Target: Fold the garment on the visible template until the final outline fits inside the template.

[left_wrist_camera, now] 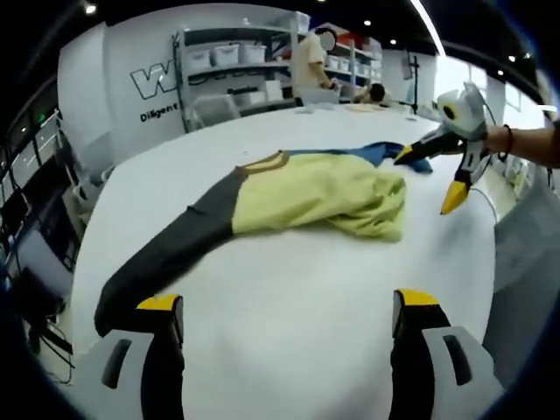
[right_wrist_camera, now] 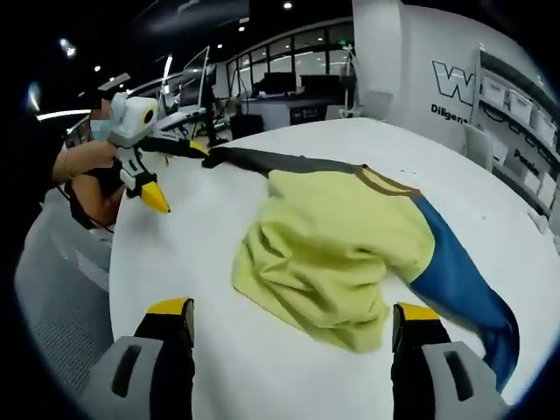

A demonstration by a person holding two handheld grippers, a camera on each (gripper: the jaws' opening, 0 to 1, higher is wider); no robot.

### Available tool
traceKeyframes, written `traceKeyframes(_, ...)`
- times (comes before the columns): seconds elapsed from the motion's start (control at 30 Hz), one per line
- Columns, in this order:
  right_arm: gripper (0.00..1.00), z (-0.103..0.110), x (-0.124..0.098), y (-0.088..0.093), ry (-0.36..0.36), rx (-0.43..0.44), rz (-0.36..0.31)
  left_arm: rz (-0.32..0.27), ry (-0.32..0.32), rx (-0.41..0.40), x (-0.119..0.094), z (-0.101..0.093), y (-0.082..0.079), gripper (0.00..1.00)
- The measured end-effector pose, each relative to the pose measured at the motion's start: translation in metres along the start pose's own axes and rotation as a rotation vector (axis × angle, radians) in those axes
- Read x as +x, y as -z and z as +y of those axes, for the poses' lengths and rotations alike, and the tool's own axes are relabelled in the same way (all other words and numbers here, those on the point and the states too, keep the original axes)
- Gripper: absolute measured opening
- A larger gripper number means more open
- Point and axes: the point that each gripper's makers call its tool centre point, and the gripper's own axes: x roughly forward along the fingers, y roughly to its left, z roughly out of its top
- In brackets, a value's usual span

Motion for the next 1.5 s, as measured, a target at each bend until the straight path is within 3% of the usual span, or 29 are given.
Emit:
traceKeyframes(0.2, 0.81, -0.002, 0.014, 0.006, 0.062, -0.035, 0.032, -0.010, -0.005, -0.019, 0.001, -0.004, 0.003, 0.97)
traceKeyframes(0.37, 0.80, 0.001, 0.024, 0.005, 0.074, -0.041, 0.037, -0.023, 0.001, -0.036, 0.001, -0.008, 0.001, 0.96)
traceKeyframes(0.5, 0.75, -0.001, 0.029, 0.005, 0.104, -0.069, 0.055, -0.013, -0.003, -0.007, 0.003, -0.009, 0.003, 0.95)
traceKeyframes(0.73, 0.66, -0.002, 0.040, 0.008, 0.129, -0.066, 0.065, -0.004, 0.004, 0.007, 0.004, -0.009, 0.004, 0.93)
traceKeyframes(0.87, 0.59, -0.005, 0.045, 0.006, 0.124, -0.018, 0.046, -0.006, 0.012, 0.012, 0.005, -0.012, 0.004, 0.92)
traceKeyframes(1.0, 0.41, 0.000, 0.042, 0.002, 0.106, -0.007, 0.032, -0.003, 0.024, 0.012, 0.007, -0.016, 0.005, 0.91)
traceKeyframes(1.1, 0.23, -0.004, 0.039, 0.001, 0.117, -0.034, 0.032, -0.002, 0.030, 0.014, 0.007, -0.019, 0.005, 0.90)
traceKeyframes(1.2, 0.11, -0.009, 0.033, 0.001, 0.130, -0.032, 0.028, -0.011, 0.042, 0.014, 0.008, -0.024, 0.003, 0.88)
traceKeyframes(1.33, 0.00, -0.004, 0.030, -0.002, 0.112, 0.007, 0.009, -0.015, 0.059, 0.041, 0.009, -0.029, 0.001, 0.85)
traceKeyframes(1.5, 0.00, 0.017, 0.025, -0.013, 0.024, 0.104, -0.008, -0.015, 0.073, 0.046, 0.011, -0.033, -0.001, 0.83)
